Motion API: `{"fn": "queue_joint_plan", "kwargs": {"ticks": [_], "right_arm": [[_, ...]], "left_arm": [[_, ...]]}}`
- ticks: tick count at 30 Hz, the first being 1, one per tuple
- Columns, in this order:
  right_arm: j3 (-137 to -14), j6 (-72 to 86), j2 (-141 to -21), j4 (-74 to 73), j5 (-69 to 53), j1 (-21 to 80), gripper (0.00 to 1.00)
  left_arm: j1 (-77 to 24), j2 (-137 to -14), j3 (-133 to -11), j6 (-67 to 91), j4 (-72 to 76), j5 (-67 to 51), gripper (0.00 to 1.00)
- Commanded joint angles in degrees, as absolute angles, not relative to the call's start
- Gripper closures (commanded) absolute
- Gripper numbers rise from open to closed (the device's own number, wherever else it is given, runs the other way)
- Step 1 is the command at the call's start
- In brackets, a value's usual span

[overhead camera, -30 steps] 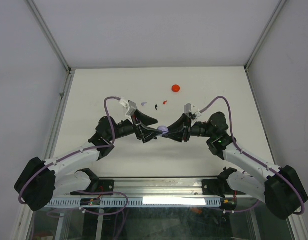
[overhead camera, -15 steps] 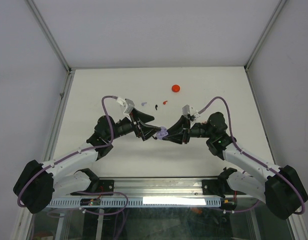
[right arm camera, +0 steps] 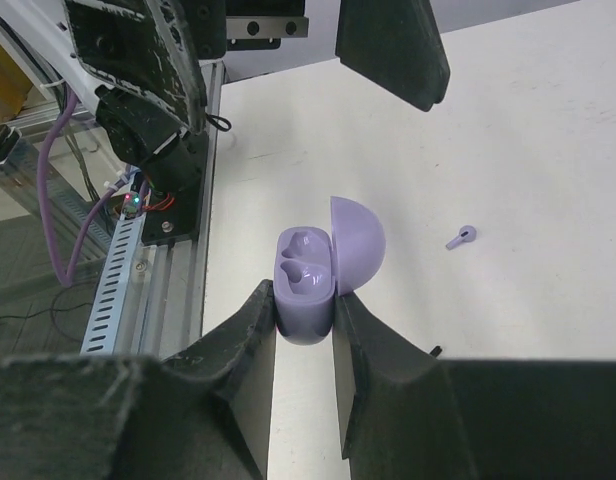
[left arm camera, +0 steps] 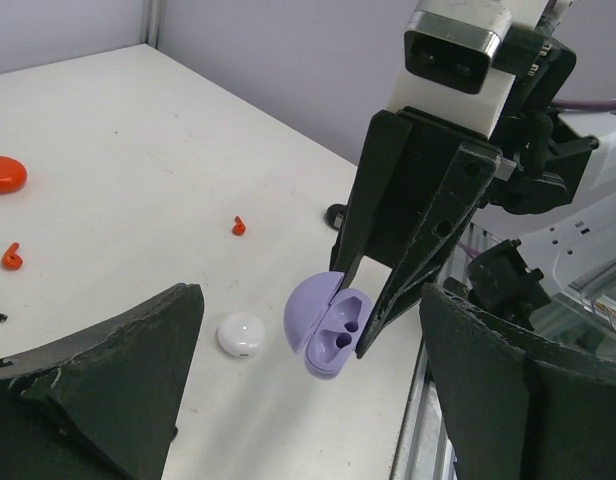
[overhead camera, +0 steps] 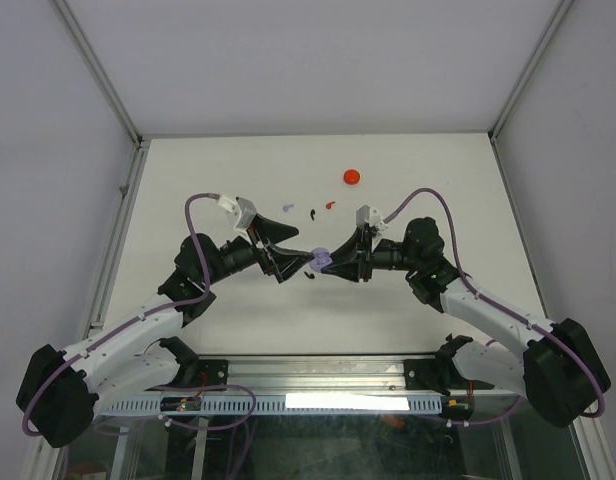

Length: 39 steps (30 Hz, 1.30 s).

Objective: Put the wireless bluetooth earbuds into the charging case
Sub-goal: Open the charging case, then adjust the charging case.

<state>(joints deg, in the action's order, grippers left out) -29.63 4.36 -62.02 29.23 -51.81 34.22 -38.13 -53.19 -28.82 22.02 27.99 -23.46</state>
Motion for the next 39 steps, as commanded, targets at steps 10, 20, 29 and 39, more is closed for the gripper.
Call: {"fn": "queue_joint_plan", "kwargs": {"ticks": [10, 20, 29, 39], "right_arm": [[-31.4, -0.3, -60.8, 30.6, -47.7, 34.4, 1.00], [-33.1, 5.4, -62.7, 29.4, -53.2, 34.0, 1.00], [-32.6, 9.1, -63.3, 33.4, -57.9, 34.1, 1.00], [-32.2, 10.7, -63.6, 35.1, -59.9, 34.0, 1.00]], "left_arm": [[-37.3, -51.0, -29.9, 21.4, 17.9, -12.5, 0.10], [-37.2, -52.4, -25.4, 24.1, 30.6, -25.4, 0.23], [-37.3, -56.1, -27.5, 22.2, 34.5, -31.0, 0.39], [-37.2, -59.7, -29.5, 22.4, 37.6, -35.4, 0.55]]}}
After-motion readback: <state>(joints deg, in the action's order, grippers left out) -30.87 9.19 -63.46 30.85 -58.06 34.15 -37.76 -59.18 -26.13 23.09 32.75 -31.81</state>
